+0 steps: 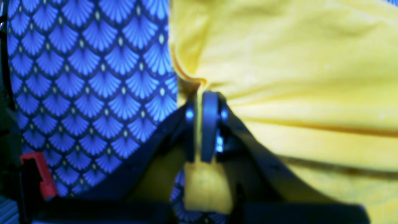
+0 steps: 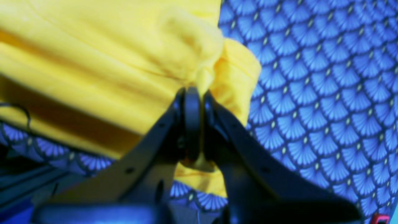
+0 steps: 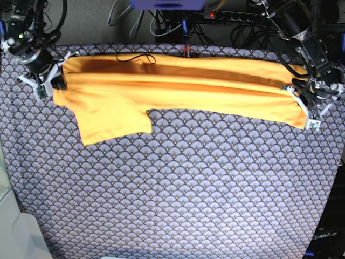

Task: Fold the T-shirt properly
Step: 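Lift and fold the held side edge back over the shirt with both grippers, then lower the folded edge and open the right gripper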

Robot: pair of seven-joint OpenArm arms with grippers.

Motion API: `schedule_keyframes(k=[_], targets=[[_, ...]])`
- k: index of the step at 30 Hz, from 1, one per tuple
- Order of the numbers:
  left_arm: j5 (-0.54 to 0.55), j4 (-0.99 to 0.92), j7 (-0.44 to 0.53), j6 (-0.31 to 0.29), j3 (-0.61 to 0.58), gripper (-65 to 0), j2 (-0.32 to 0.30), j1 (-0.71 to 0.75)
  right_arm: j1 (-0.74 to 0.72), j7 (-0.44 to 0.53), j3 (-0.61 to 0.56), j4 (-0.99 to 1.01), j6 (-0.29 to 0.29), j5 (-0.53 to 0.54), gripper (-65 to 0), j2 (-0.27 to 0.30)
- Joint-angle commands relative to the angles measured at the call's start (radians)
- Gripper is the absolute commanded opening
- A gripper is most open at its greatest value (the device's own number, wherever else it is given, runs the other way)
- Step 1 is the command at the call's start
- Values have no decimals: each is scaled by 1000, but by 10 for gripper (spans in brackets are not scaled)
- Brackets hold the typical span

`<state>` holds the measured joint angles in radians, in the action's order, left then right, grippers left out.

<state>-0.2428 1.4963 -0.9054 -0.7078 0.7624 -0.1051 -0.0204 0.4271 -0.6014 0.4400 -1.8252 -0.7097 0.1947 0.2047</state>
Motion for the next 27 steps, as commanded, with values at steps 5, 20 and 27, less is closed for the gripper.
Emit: schedule_keyframes(k=[5,20,27], targets=[[-13,20,6,10,4,-650,-23,-13,14,15,9,-21,12,2,-650,14],[-13,20,6,10,4,-650,-23,-13,77,19,10,-24,12,4,-650,14],[-13,20,6,10,1,-650,-21,-13,100,102,10,-15,12,-4,-650,-1]])
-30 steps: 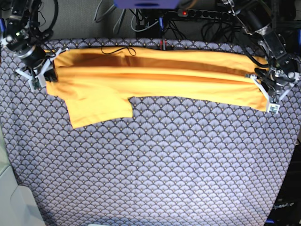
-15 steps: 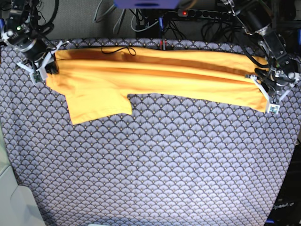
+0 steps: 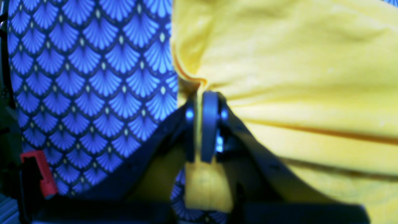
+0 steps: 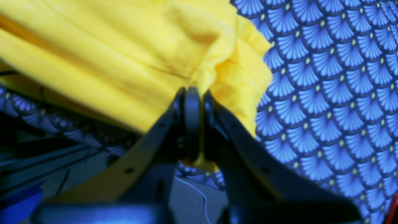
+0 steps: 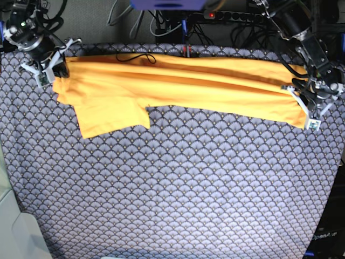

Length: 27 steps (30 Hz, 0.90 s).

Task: Fold the T-shirt properly
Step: 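Lower the folded edge and open the right gripper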

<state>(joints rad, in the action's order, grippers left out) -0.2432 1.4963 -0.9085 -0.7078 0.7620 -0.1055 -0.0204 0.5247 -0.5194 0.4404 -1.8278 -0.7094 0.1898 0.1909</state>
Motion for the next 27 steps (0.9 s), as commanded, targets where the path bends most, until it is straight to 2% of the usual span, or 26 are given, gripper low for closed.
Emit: schedule_keyframes(k=[1,9,13,15,18,22,27], targets=[[-12,20,9,10,1,-650,-23,-13,2,18,10,-13,11,1,-650,12],[-12,20,9,10,0,-644,-26,-13,-10,12,10,52,11,0,-650,9],[-12,20,9,10,1,-513,-26,-13,-8,8,10,56,11,0,-650,12],[-12,20,9,10,3,-437,-23,-13,-11,-31,19,56,11,0,-650,12],[-12,20,9,10,3,-370,-21,-13,-39,-89,31,56,11,0,-645,14],[-12,20,9,10,4,-329,-20,-13,-47,-137,31,56,11,0,-573,29],[-12,20,9,10,1,-327,-18,-13,-45,-135,33,56,11,0,-507,25]])
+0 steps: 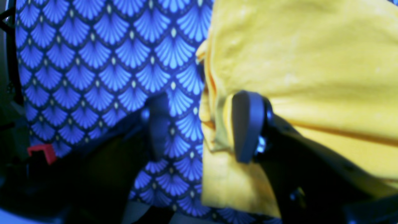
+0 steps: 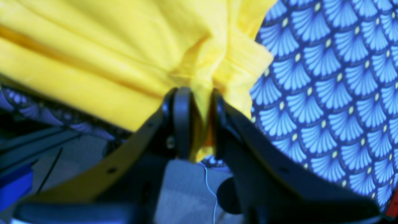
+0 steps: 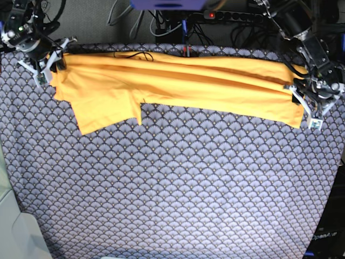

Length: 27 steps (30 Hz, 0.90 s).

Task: Fold the T-shirt properly
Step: 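Lower the folded edge and open the right gripper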

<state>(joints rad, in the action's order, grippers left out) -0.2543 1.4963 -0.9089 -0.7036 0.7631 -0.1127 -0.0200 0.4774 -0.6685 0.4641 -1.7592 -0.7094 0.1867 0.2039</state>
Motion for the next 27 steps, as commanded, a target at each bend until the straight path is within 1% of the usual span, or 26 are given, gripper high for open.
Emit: schedule_keyframes(k=[1,5,10,14,17,21,23,27], targets=[[-1,20,9,5,0,-327,-11,-13,2,13,9,-12,11,4,-496,12],[-1,19,9,5,2,-326,-11,-13,2,10,9,-12,11,4,-463,10],[-1,19,9,5,5,-326,-12,-11,4,10,12,-15,11,9,-383,15],[-1,30,9,5,5,-326,-12,-11,2,16,83,-17,11,12,-321,10],[-1,76,7,5,6,-326,-9,-2,-1,17,135,-18,11,21,-309,9],[-10,135,7,5,6,-326,17,2,-18,13,210,-18,11,109,-308,27],[-10,137,7,5,6,-326,18,2,-21,8,223,-18,11,115,-304,47],[-12,129,7,5,11,-326,21,2,-41,8,223,-18,11,116,-302,55]])
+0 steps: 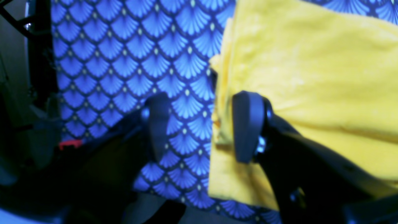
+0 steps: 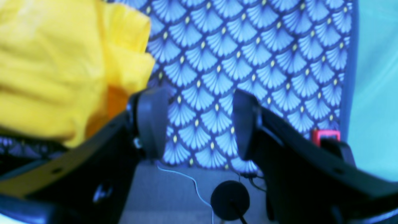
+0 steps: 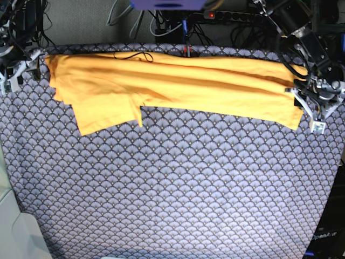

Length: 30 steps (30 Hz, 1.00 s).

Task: Fold the T-shirt properly
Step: 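Lower the folded edge and open the right gripper, then grasp the shirt's sleeve end with the right gripper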

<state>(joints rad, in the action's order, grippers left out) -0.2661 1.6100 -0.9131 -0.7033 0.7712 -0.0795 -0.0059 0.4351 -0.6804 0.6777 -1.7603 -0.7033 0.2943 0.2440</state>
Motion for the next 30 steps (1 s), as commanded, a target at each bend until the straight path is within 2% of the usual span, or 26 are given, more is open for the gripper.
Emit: schedule_keyframes(k=[1,5,7,13,17,25,30], targets=[[0,16,12,5,14,-326,-10,-12,0,20,9,-17,5,9,-302,15],[0,16,12,5,57,-326,-15,-16,-17,20,3,-17,5,9,-302,16],[0,16,12,5,64,-326,-15,-18,-77,1,-19,-17,5,6,-301,18],[0,16,12,5,66,-326,-10,-13,-279,-209,-180,-11,5,6,-301,76],[0,16,12,5,66,-326,-9,-12,-405,-276,-255,24,5,4,-301,81],[1,17,12,5,89,-326,-9,5,-525,-275,-367,257,5,4,-301,77],[1,17,12,5,89,-326,-9,7,-554,-275,-405,274,5,4,-301,56]])
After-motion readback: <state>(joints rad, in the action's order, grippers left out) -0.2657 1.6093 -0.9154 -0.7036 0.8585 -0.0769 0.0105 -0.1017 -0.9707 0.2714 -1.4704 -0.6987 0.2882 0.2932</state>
